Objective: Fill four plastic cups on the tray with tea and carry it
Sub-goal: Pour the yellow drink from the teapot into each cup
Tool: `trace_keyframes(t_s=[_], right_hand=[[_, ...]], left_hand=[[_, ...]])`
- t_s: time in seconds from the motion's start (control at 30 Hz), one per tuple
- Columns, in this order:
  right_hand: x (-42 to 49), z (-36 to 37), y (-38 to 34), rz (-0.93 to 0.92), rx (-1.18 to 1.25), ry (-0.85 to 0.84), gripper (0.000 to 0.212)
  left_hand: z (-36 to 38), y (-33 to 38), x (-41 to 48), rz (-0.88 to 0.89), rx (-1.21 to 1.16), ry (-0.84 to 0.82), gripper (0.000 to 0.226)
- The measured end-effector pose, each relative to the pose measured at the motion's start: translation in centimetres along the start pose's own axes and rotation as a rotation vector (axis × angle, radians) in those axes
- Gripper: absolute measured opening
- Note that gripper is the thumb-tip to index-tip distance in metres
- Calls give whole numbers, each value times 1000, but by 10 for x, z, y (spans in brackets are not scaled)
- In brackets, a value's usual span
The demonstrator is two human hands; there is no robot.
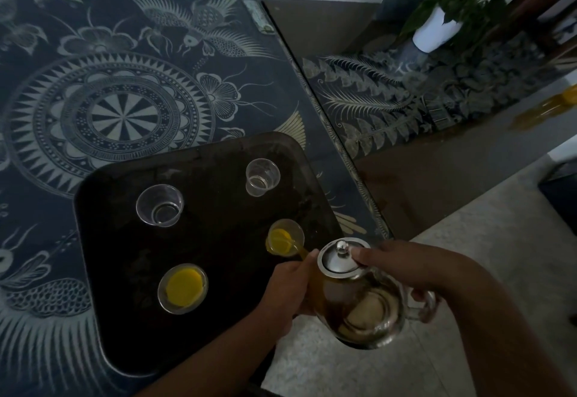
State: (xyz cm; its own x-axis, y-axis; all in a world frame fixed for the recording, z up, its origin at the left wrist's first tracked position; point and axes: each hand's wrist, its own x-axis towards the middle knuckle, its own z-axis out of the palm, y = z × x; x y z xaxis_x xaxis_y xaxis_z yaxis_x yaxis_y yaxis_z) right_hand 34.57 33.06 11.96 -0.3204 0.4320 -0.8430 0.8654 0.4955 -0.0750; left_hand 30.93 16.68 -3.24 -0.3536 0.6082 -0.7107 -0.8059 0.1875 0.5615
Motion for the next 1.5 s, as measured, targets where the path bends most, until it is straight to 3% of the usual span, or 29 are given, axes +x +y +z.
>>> trace_keyframes(t_s=[0.37, 0.57, 0.77, 1.23, 1.5], right_hand=[[-8, 2, -4, -7, 56, 24, 50], [-8, 2, -5, 28, 13, 41, 62], [-9, 2, -10, 12, 7, 11, 41], [10, -1, 8, -43, 16, -2, 66], [38, -15, 32, -199, 28, -100, 51]], left_hand=[[0, -6, 5, 8, -1, -13, 48], [-2, -7, 8, 19, 8, -25, 48], [-5, -12, 16, 38, 22, 5, 52], [-1, -14, 23, 52, 0, 127, 50], [16, -16, 22, 75, 103, 304, 45]])
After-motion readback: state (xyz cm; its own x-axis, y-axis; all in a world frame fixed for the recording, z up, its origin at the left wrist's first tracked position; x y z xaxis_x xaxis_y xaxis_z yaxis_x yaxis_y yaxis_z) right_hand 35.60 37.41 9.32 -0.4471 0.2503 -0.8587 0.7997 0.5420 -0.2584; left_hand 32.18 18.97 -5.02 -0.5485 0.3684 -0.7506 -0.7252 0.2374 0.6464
